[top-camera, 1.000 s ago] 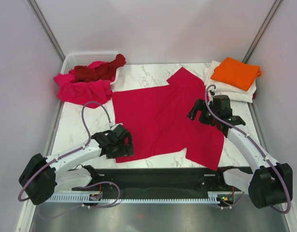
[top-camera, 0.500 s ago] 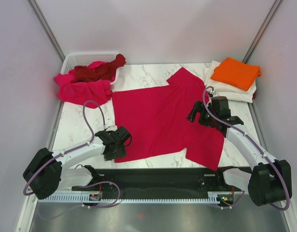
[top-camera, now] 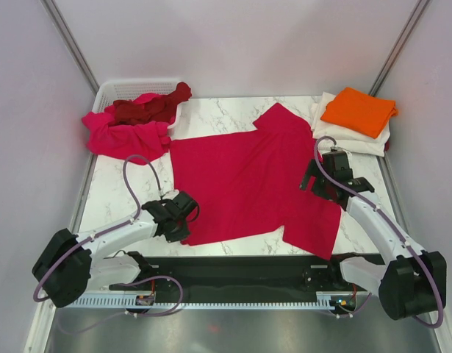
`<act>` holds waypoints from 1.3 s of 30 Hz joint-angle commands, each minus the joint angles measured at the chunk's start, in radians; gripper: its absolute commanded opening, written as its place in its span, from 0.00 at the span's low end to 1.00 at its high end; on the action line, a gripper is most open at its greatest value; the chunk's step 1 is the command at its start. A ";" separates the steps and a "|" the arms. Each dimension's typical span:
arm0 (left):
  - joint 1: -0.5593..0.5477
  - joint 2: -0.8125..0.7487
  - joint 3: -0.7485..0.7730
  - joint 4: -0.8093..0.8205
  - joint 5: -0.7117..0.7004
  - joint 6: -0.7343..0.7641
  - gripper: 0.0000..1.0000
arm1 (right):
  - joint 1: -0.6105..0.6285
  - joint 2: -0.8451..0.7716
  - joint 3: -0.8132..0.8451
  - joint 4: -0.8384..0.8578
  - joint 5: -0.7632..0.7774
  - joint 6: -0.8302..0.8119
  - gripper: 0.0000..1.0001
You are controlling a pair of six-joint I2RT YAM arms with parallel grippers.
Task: Fold and stack the t-shirts
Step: Fold the tshirt
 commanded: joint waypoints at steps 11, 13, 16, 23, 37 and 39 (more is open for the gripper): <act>0.179 -0.128 -0.056 0.186 0.099 0.161 0.02 | 0.106 -0.151 -0.195 -0.302 -0.215 0.352 0.98; 0.181 -0.143 -0.062 0.197 0.109 0.168 0.02 | 0.167 -0.245 -0.228 -0.373 -0.167 0.381 0.98; 0.182 -0.166 -0.072 0.210 0.115 0.169 0.02 | 0.189 -0.314 -0.238 -0.454 -0.094 0.355 0.95; 0.197 -0.217 -0.092 0.219 0.130 0.160 0.02 | 0.204 -0.248 -0.146 -0.468 0.094 0.378 0.81; 0.279 -0.220 -0.092 0.243 0.192 0.172 0.02 | 0.270 -0.089 -0.299 -0.276 0.048 0.456 0.58; 0.286 -0.214 -0.089 0.245 0.190 0.175 0.02 | 0.268 -0.089 -0.328 -0.246 0.039 0.456 0.46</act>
